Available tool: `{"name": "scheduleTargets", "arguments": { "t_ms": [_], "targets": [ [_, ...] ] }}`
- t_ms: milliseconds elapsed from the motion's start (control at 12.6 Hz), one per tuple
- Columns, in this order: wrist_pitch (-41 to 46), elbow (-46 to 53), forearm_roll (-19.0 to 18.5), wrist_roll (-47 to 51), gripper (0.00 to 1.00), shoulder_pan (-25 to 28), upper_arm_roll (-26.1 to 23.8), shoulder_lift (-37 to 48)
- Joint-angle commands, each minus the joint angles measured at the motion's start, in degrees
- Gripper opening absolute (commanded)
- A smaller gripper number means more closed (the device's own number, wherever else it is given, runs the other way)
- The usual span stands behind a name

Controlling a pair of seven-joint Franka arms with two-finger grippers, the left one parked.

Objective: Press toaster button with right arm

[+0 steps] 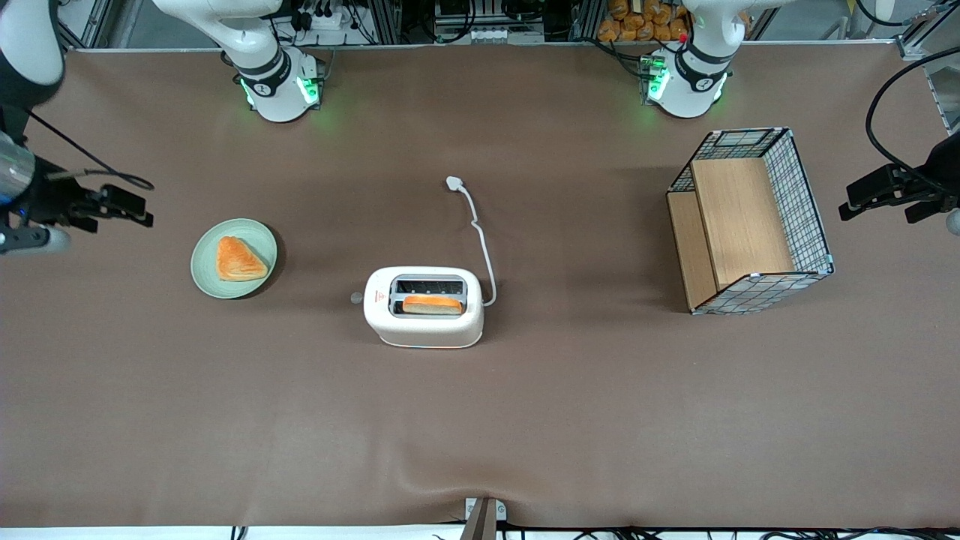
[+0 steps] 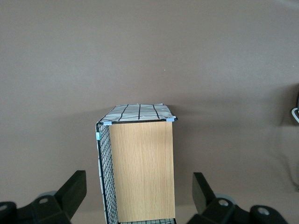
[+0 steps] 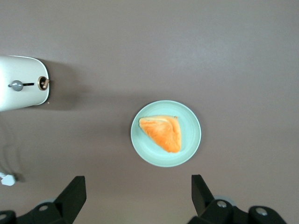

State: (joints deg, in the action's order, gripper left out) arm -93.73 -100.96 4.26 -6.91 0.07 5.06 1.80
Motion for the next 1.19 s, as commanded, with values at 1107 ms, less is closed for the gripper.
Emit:
{"name": "scheduleTargets", "arguments": {
  "t_ms": [1107],
  "targets": [
    [11.55,15.08,-4.35,10.78,1.0,-0.16,-1.98,-1.7]
  ]
}}
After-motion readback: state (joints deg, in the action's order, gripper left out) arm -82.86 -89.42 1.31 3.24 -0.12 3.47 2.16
